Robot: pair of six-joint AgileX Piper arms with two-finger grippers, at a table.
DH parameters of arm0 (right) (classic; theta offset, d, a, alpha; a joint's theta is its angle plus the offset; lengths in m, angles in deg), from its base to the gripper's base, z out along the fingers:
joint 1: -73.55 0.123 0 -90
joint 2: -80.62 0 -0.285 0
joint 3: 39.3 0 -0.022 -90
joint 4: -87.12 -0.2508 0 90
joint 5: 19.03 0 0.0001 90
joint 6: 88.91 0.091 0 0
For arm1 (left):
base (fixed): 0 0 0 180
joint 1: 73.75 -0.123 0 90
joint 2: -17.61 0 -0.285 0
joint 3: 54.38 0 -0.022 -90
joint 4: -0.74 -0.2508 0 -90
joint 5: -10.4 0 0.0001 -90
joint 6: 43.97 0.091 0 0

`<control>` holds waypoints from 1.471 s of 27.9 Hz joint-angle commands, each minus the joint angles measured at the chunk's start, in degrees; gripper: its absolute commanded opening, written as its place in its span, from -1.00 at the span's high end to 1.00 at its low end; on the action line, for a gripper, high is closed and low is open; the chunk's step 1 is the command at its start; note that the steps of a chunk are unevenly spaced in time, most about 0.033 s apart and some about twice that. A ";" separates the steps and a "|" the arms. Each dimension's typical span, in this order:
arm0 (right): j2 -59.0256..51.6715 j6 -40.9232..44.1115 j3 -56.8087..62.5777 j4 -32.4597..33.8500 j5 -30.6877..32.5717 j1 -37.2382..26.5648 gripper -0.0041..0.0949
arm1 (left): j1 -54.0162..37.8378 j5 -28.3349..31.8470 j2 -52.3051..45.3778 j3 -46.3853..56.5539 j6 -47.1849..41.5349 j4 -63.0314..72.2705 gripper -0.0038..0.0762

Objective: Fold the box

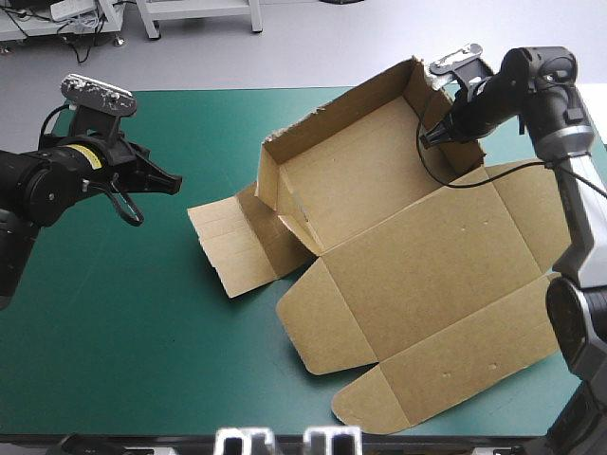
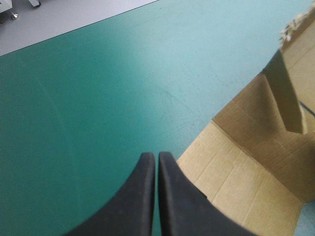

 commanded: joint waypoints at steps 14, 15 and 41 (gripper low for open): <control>-11.28 -6.00 -1.77 -25.90 1.22 -14.84 0.95 | -14.93 6.39 -0.76 -1.75 5.12 8.89 0.87; -11.28 -6.85 -1.77 -29.04 1.22 -16.32 0.95 | -17.54 6.26 -0.39 -1.75 8.30 13.80 0.87; -17.39 -8.82 -1.77 -50.37 1.22 -23.05 0.95 | -30.26 -12.94 23.98 2.25 47.23 88.75 0.23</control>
